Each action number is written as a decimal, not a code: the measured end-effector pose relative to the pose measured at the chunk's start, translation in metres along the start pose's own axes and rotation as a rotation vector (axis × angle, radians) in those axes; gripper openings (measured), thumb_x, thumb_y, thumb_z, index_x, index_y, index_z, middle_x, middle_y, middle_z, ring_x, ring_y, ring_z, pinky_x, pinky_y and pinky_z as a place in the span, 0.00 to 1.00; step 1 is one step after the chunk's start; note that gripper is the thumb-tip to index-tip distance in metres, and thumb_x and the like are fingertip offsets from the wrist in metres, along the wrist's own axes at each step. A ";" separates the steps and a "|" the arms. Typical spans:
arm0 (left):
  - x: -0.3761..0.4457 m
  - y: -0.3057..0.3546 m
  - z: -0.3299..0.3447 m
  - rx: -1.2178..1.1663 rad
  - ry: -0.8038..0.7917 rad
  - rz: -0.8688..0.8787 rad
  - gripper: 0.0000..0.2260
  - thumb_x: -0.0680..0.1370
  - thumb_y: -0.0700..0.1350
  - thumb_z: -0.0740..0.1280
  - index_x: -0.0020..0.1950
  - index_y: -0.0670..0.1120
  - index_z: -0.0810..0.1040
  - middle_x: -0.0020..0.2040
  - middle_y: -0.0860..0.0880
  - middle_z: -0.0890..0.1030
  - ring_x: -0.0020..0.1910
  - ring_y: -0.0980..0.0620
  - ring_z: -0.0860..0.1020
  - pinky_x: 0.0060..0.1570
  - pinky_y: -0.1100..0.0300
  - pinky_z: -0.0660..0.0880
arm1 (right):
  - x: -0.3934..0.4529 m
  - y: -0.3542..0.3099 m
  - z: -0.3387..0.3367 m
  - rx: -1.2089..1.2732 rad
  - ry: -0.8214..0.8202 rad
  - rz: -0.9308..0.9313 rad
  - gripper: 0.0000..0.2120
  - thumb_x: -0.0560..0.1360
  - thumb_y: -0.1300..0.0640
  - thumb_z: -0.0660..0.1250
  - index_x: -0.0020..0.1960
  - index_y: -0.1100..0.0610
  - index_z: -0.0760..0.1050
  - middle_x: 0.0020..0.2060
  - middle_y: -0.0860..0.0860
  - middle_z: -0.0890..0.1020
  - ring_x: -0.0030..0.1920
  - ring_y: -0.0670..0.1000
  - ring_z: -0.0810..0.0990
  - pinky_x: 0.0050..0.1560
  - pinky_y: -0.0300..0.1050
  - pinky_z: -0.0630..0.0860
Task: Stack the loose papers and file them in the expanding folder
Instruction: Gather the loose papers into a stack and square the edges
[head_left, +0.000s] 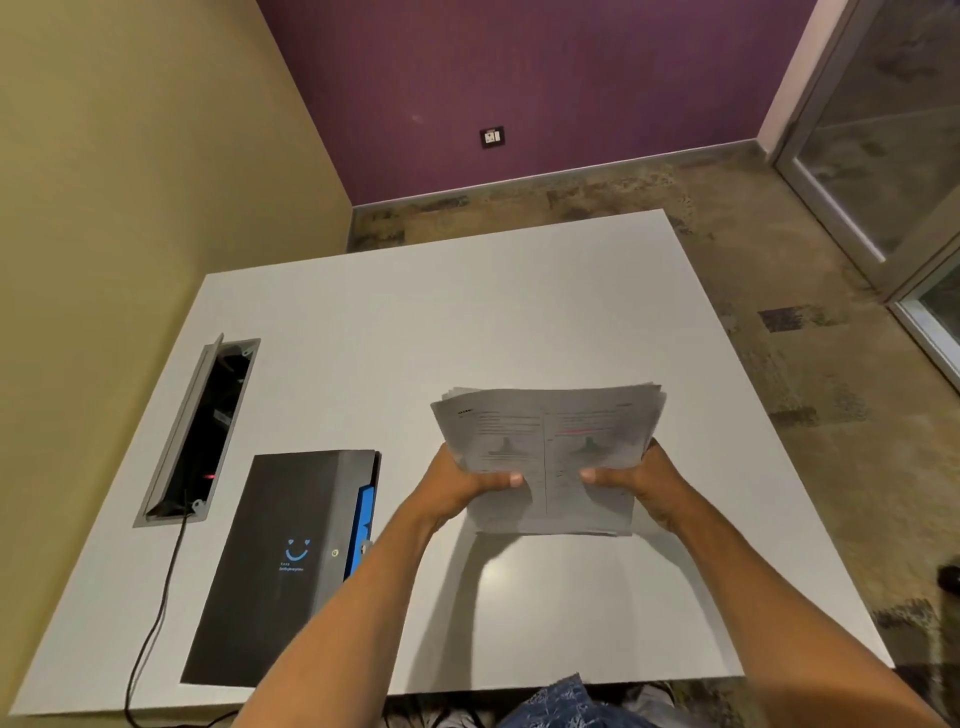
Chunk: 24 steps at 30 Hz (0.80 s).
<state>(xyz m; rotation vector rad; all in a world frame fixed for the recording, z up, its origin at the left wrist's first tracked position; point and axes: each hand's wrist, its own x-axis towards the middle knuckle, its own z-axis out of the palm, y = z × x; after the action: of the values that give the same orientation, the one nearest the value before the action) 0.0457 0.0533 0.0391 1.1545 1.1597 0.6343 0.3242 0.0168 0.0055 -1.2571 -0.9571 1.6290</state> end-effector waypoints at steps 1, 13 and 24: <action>-0.003 0.000 0.001 0.008 0.013 0.011 0.25 0.67 0.39 0.84 0.59 0.59 0.84 0.59 0.51 0.87 0.58 0.54 0.85 0.52 0.61 0.83 | -0.002 0.001 0.000 0.002 0.011 -0.004 0.31 0.51 0.45 0.90 0.53 0.41 0.87 0.53 0.49 0.90 0.53 0.48 0.89 0.48 0.40 0.85; -0.015 -0.014 0.005 0.075 0.090 -0.001 0.24 0.68 0.43 0.84 0.55 0.66 0.82 0.56 0.59 0.87 0.55 0.60 0.85 0.50 0.67 0.81 | -0.005 0.032 0.000 -0.037 0.183 0.051 0.40 0.44 0.40 0.90 0.54 0.49 0.86 0.50 0.47 0.90 0.50 0.48 0.89 0.46 0.42 0.85; -0.021 0.060 0.000 0.151 0.175 0.180 0.14 0.64 0.52 0.85 0.46 0.54 0.89 0.45 0.52 0.89 0.46 0.54 0.88 0.43 0.66 0.81 | -0.004 0.038 -0.002 0.009 0.156 0.073 0.32 0.50 0.43 0.90 0.53 0.39 0.87 0.51 0.47 0.90 0.50 0.47 0.89 0.44 0.37 0.84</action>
<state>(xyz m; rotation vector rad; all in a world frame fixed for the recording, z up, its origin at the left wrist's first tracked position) 0.0481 0.0549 0.1024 1.3634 1.2782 0.8094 0.3202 -0.0003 -0.0281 -1.4051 -0.8155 1.5630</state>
